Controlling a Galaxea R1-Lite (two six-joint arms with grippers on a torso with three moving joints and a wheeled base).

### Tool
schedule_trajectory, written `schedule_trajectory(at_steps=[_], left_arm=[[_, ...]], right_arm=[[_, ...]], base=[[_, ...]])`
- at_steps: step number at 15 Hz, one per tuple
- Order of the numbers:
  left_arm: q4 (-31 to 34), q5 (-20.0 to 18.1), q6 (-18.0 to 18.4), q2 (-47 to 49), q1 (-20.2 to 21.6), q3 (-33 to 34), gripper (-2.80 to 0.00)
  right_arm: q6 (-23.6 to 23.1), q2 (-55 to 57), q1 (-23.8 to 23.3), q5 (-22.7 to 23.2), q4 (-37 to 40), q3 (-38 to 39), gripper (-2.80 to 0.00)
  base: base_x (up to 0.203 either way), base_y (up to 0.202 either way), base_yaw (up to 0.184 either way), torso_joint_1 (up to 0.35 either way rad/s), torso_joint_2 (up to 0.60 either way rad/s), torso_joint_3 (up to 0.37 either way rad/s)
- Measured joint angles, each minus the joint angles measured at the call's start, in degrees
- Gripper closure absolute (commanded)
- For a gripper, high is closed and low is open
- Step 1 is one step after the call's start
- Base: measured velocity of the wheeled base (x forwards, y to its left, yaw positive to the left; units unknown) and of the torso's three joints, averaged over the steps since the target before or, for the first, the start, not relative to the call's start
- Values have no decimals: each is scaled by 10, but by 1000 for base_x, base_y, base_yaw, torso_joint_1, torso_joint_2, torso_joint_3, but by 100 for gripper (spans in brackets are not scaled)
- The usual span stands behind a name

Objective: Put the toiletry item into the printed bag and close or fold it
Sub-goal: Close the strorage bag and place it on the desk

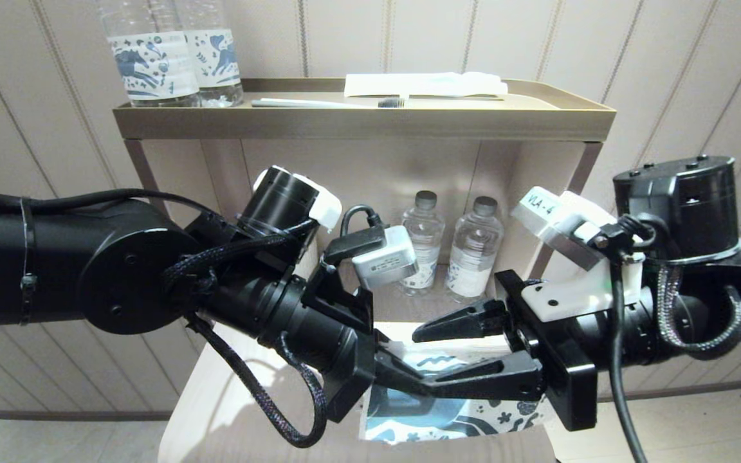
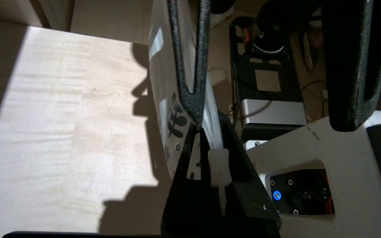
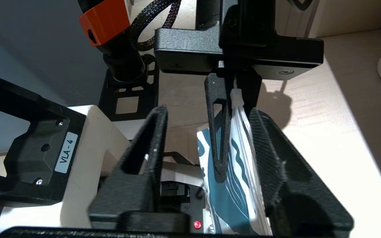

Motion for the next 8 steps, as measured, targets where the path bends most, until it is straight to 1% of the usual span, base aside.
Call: schedule_trajectory(at_steps=[8], left_arm=[[-1,-1,-5,1,-1,-2,0]], right_arm=[[5,19,1,10,0,-11,-280]], base=[[0,0,0,0,0,0]])
